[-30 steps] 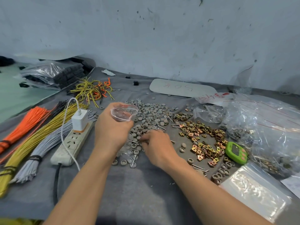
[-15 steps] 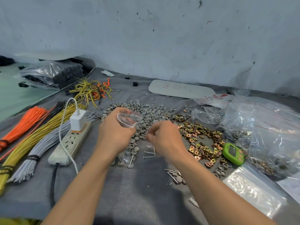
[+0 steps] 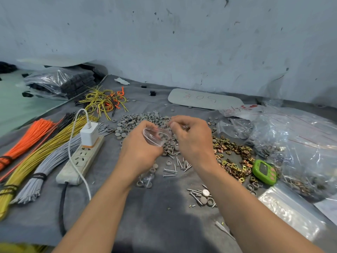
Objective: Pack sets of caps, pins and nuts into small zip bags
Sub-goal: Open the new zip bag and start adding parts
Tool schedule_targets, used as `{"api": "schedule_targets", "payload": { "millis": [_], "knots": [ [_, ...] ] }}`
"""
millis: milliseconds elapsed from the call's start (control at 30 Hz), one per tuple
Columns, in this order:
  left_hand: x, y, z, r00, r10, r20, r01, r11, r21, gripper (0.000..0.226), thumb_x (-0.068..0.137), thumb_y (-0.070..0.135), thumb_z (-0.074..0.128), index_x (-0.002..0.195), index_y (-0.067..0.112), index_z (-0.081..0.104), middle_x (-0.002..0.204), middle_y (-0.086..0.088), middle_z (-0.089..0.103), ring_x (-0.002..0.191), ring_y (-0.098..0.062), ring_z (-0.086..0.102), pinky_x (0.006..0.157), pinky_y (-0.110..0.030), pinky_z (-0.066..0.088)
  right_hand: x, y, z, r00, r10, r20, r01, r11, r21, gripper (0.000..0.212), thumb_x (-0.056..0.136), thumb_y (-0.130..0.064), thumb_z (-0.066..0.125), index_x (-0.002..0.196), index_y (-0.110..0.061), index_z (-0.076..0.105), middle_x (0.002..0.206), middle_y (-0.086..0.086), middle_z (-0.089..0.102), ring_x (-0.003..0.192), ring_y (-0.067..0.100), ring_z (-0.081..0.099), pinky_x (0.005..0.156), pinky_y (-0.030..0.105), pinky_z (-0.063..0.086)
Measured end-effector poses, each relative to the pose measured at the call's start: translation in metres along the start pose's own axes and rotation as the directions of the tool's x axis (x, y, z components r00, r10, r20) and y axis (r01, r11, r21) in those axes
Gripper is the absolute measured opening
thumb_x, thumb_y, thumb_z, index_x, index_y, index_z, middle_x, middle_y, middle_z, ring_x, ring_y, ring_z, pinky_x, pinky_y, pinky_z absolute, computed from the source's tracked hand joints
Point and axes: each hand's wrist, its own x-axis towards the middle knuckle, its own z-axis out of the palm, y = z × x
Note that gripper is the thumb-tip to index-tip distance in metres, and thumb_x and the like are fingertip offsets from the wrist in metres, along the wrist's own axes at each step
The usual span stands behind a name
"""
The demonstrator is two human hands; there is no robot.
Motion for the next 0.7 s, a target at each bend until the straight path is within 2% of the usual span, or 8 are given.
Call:
{"api": "schedule_targets", "payload": {
  "millis": [100,133,233,433,500,567,633,700],
  "knots": [
    [0.001,-0.001,-0.004,0.998,-0.047,-0.043,0.041,0.989,-0.142,0.038,0.065,0.015,0.080,0.094,0.031,0.062,0.083,0.010,0.074,0.077,-0.018,0.071,0.073,-0.042,0.057,0.003,0.013,-0.002,0.997,0.069,0.024,-0.065,0.987,-0.148,0.019,0.098,-0.021,0.069,0.086,-0.033,0.079,0.073,-0.024,0.071,0.066,0.004,0.065,0.059,0.012,0.050],
    [0.002,-0.001,-0.006,0.997,-0.062,-0.055,0.050,0.981,-0.189,0.038,0.061,0.017,0.079,0.093,0.031,0.062,0.083,0.010,0.074,0.075,-0.017,0.070,0.073,-0.042,0.057,0.001,0.019,0.001,0.987,0.117,0.113,-0.087,0.967,-0.241,0.017,0.098,-0.020,0.069,0.092,-0.031,0.080,0.077,-0.023,0.073,0.072,0.000,0.067,0.069,0.010,0.052],
    [0.003,-0.001,-0.007,0.994,-0.084,-0.076,0.063,0.967,-0.248,0.043,0.050,0.020,0.073,0.092,0.027,0.063,0.080,0.008,0.075,0.078,-0.017,0.071,0.079,-0.044,0.058,-0.009,0.035,0.017,0.921,0.226,0.318,-0.001,0.816,-0.578,0.013,0.095,-0.024,0.070,0.101,-0.030,0.080,0.104,-0.007,0.077,0.106,0.019,0.067,0.104,0.039,0.050],
    [0.003,-0.002,-0.009,0.996,-0.081,-0.050,0.067,0.971,-0.229,0.045,0.051,0.019,0.073,0.095,0.026,0.064,0.085,0.004,0.075,0.086,-0.022,0.072,0.086,-0.051,0.058,-0.014,0.043,0.028,0.913,0.198,0.358,0.145,0.662,-0.736,0.013,0.097,-0.027,0.065,0.097,-0.030,0.077,0.107,0.000,0.073,0.114,0.023,0.055,0.101,0.039,0.033],
    [0.002,-0.002,-0.010,0.996,-0.084,-0.041,0.073,0.973,-0.219,0.046,0.053,0.019,0.071,0.097,0.026,0.063,0.088,0.004,0.074,0.088,-0.024,0.072,0.087,-0.051,0.058,-0.015,0.041,0.026,0.922,0.210,0.325,0.101,0.681,-0.725,0.014,0.098,-0.029,0.064,0.098,-0.029,0.078,0.105,0.001,0.074,0.111,0.024,0.057,0.102,0.040,0.036],
    [0.002,-0.003,-0.009,0.996,-0.085,-0.034,0.077,0.978,-0.192,0.043,0.056,0.019,0.072,0.097,0.028,0.062,0.087,0.006,0.074,0.086,-0.023,0.071,0.081,-0.045,0.058,-0.011,0.037,0.018,0.929,0.253,0.271,-0.034,0.787,-0.616,0.012,0.098,-0.033,0.068,0.097,-0.027,0.079,0.098,-0.002,0.075,0.105,0.023,0.064,0.101,0.041,0.047],
    [0.000,-0.004,-0.007,0.997,-0.070,-0.020,0.066,0.985,-0.162,0.040,0.064,0.014,0.077,0.096,0.030,0.060,0.085,0.009,0.074,0.084,-0.021,0.071,0.073,-0.039,0.056,-0.002,0.028,0.005,0.941,0.266,0.209,-0.171,0.907,-0.384,0.009,0.094,-0.035,0.075,0.088,-0.029,0.078,0.084,-0.010,0.076,0.087,0.011,0.071,0.088,0.038,0.058],
    [0.000,-0.002,-0.002,0.999,-0.039,-0.006,0.038,0.994,-0.107,0.042,0.070,0.010,0.079,0.099,0.031,0.058,0.088,0.008,0.074,0.083,-0.021,0.071,0.071,-0.039,0.056,0.005,0.015,-0.007,0.967,0.206,0.148,-0.179,0.968,-0.177,0.014,0.088,-0.034,0.079,0.074,-0.031,0.076,0.069,-0.016,0.074,0.064,-0.002,0.066,0.067,0.027,0.054]
  ]
}}
